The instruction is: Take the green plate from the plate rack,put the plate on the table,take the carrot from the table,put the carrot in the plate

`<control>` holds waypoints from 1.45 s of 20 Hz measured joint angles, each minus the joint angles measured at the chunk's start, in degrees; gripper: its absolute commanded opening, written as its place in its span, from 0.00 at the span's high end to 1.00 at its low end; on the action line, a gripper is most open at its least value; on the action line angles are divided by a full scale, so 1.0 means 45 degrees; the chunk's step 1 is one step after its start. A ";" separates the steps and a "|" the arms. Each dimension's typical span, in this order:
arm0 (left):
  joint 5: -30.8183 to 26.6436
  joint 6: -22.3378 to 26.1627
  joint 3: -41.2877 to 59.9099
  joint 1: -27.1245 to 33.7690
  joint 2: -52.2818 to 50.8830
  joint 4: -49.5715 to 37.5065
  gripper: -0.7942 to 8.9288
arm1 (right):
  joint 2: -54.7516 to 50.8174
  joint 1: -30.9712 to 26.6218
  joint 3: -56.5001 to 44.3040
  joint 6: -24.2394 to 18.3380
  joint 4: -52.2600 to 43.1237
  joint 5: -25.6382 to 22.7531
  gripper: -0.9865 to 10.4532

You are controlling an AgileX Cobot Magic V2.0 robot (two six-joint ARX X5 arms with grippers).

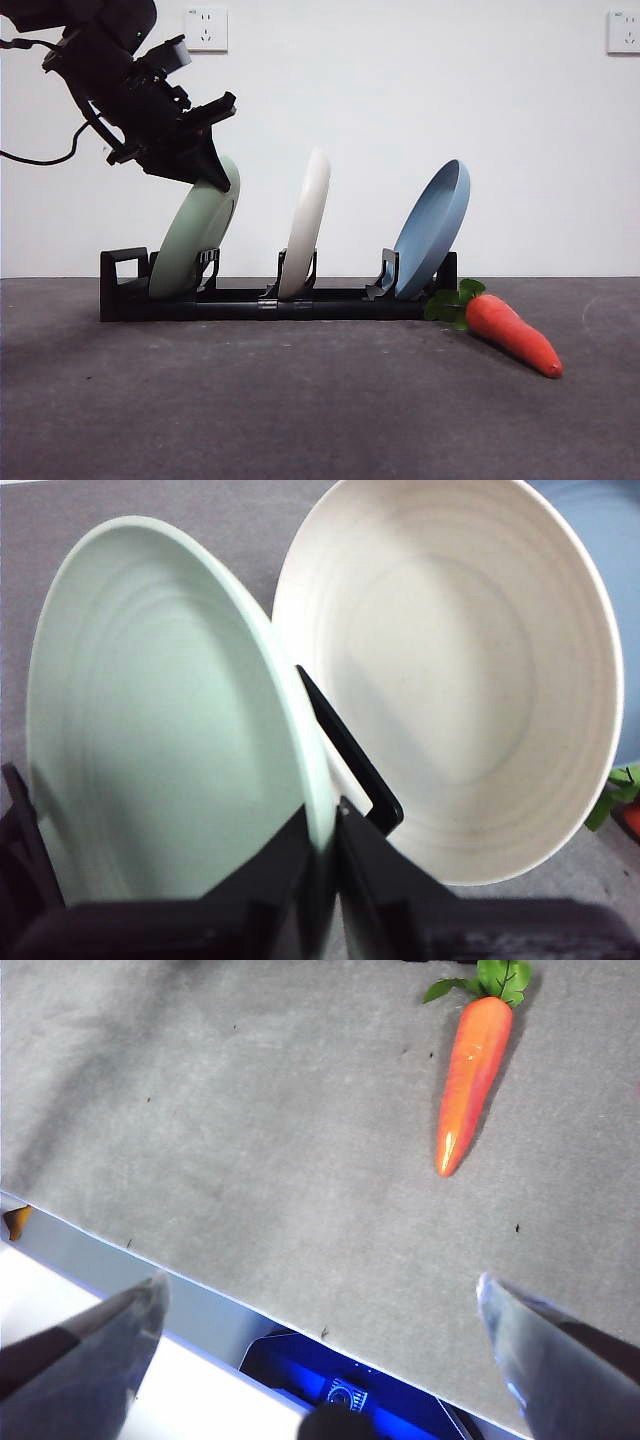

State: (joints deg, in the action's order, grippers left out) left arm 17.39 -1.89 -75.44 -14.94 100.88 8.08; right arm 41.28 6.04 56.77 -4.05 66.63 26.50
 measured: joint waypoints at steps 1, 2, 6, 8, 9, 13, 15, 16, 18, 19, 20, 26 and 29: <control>0.0058 -0.0204 0.0000 0.0029 0.0000 0.0000 0.93 | 0.0005 0.0000 0.0000 0.0000 0.0000 -0.0005 0.42; 0.0228 -0.0413 0.0000 0.0087 0.0000 -0.0010 0.93 | 0.0000 0.0000 0.0000 0.0000 0.0000 -0.0005 0.42; 0.0947 -0.1423 0.0000 0.0374 -0.0039 -0.0175 0.93 | 0.0000 0.0000 0.0000 0.0000 0.0000 -0.0005 0.42; 0.1103 -0.1855 0.0000 0.0437 -0.0233 -0.0165 0.93 | 0.0000 0.0000 0.0000 0.0000 0.0000 -0.0005 0.42; 0.1185 -0.1982 0.0000 0.0442 -0.0418 -0.0160 0.93 | 0.0000 0.0000 0.0000 0.0000 -0.0005 -0.0005 0.42; 0.1472 -0.2215 0.0000 0.0408 -0.1787 -0.0277 0.93 | 0.0000 0.0000 0.0000 0.0000 0.0000 -0.0005 0.42; 0.1515 -0.2263 0.0000 0.0369 -0.2657 -0.0291 0.93 | 0.0000 0.0000 0.0000 0.0000 0.0000 -0.0005 0.42; 0.1520 -0.2263 0.0000 0.0364 -0.3128 -0.0233 0.93 | 0.0000 0.0000 0.0000 0.0000 0.0000 -0.0005 0.42; 0.1511 -0.2093 0.0000 0.0277 -0.4197 0.0408 0.93 | 0.0000 0.0000 0.0000 0.0000 0.0000 -0.0005 0.42; 0.1481 -0.1807 0.0000 0.0160 -0.4784 0.0865 0.92 | 0.0000 0.0000 0.0000 0.0000 -0.0005 -0.0005 0.42; 0.1433 -0.1423 0.0000 -0.0053 -0.5406 0.1379 0.92 | 0.0000 0.0000 0.0000 0.0000 -0.0024 0.0000 0.42; -0.1967 0.2176 -0.0005 -0.3298 -0.8665 0.5756 0.92 | 0.0000 0.0000 0.0000 0.0000 -0.0393 0.0000 0.42; -0.4813 0.3517 0.0024 -0.5780 -0.8553 0.7805 0.92 | 0.0000 0.0000 0.0000 0.0000 -0.0403 0.0005 0.42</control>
State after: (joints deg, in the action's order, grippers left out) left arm -4.27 13.93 -75.33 -40.95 62.39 43.20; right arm 41.28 6.04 56.77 -4.05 64.82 26.52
